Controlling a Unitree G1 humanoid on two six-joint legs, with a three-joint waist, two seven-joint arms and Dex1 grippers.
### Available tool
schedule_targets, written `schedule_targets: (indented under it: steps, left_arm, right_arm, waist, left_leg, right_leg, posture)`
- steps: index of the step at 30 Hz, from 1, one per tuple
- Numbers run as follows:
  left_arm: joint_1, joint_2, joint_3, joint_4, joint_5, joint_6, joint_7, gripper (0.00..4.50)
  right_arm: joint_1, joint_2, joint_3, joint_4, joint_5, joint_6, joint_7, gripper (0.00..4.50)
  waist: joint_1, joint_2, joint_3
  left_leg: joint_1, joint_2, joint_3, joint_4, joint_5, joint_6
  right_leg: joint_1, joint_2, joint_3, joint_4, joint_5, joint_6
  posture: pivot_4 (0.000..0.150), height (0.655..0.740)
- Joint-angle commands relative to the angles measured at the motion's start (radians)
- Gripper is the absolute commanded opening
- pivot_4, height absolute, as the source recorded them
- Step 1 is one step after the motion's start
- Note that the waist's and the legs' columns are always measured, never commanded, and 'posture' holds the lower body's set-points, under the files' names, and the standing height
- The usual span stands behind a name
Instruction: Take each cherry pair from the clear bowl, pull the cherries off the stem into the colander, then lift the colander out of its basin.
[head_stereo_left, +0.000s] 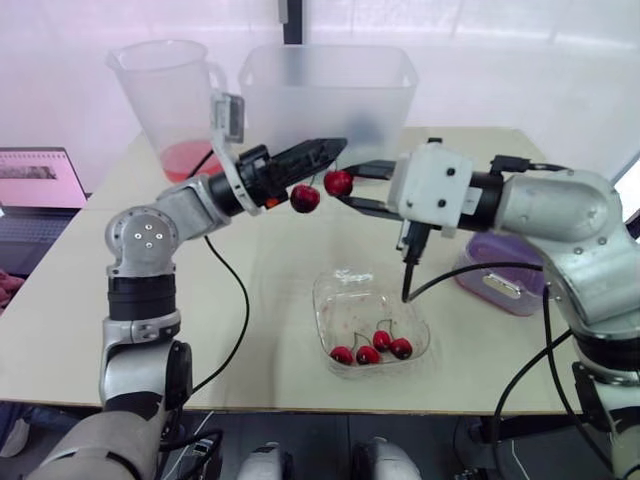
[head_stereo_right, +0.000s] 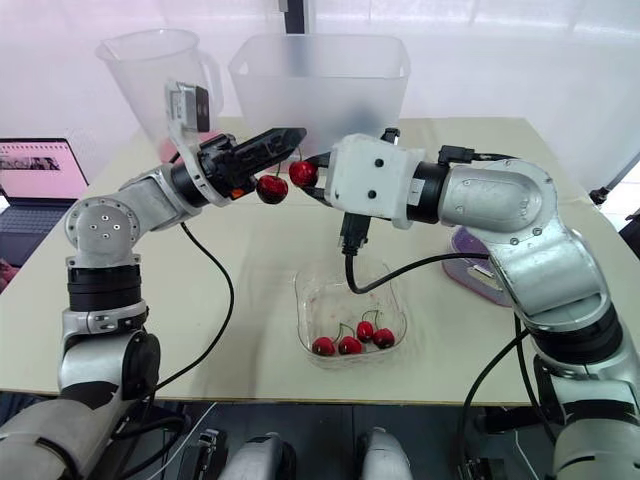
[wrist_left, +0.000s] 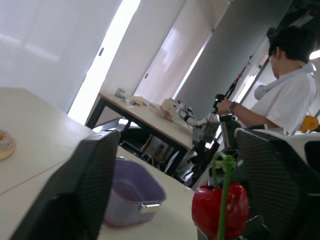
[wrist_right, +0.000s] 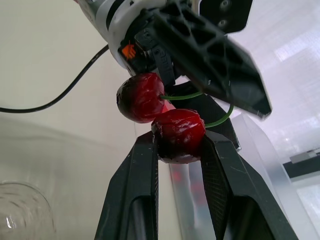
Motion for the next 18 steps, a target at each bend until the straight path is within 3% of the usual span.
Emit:
schedule_targets:
  steps: [1, 5, 12, 15, 18]
  left_arm:
    - [-0.011, -0.003, 0.007, -0.037, -0.019, 0.009, 0.007, 2.12]
    - [-0.016, -0.006, 0.025, -0.034, -0.035, 0.017, 0.016, 0.17]
    - [-0.013, 0.006, 0.023, -0.035, -0.040, 0.025, 0.012, 0.02]
    - [-0.012, 0.010, 0.023, -0.030, -0.036, 0.025, 0.010, 0.00]
    - [-0.013, 0.018, 0.016, -0.028, -0.027, 0.021, 0.000, 0.00]
  right_arm:
    - [-0.007, 0.008, -0.023, -0.040, 0.003, 0.013, -0.013, 1.00]
    - [0.012, -0.005, -0.028, -0.046, -0.004, 0.014, -0.002, 1.00]
    - [0.036, -0.026, -0.044, -0.033, 0.015, 0.038, 0.024, 1.00]
    - [0.037, -0.028, -0.066, -0.026, 0.033, 0.060, 0.031, 2.08]
    - [0.045, -0.048, -0.100, -0.021, 0.050, 0.075, 0.043, 3.51]
  waist:
    - [0.003, 0.000, 0.000]
    - [0.002, 0.000, 0.000]
    - [0.002, 0.000, 0.000]
    - [0.002, 0.000, 0.000]
    - [0.002, 0.000, 0.000]
  left_leg:
    - [0.000, 0.000, 0.000, 0.000, 0.000, 0.000]
    - [0.000, -0.001, 0.000, 0.000, 0.000, 0.000]
    - [0.000, -0.001, 0.000, 0.000, 0.000, 0.000]
    - [0.000, -0.001, 0.000, 0.000, 0.000, 0.000]
    - [0.000, -0.001, 0.000, 0.000, 0.000, 0.000]
  right_leg:
    - [0.000, 0.000, 0.000, 0.000, 0.000, 0.000]
    - [0.000, -0.001, 0.000, 0.000, 0.000, 0.000]
    - [0.000, -0.001, 0.000, 0.000, 0.000, 0.000]
    - [0.000, -0.001, 0.000, 0.000, 0.000, 0.000]
    - [0.000, -0.001, 0.000, 0.000, 0.000, 0.000]
  posture:
    - [0.150, 0.6886]
    - [0.150, 0.6886]
    - [0.150, 0.6886]
    - [0.150, 0.6886]
    - [0.150, 0.6886]
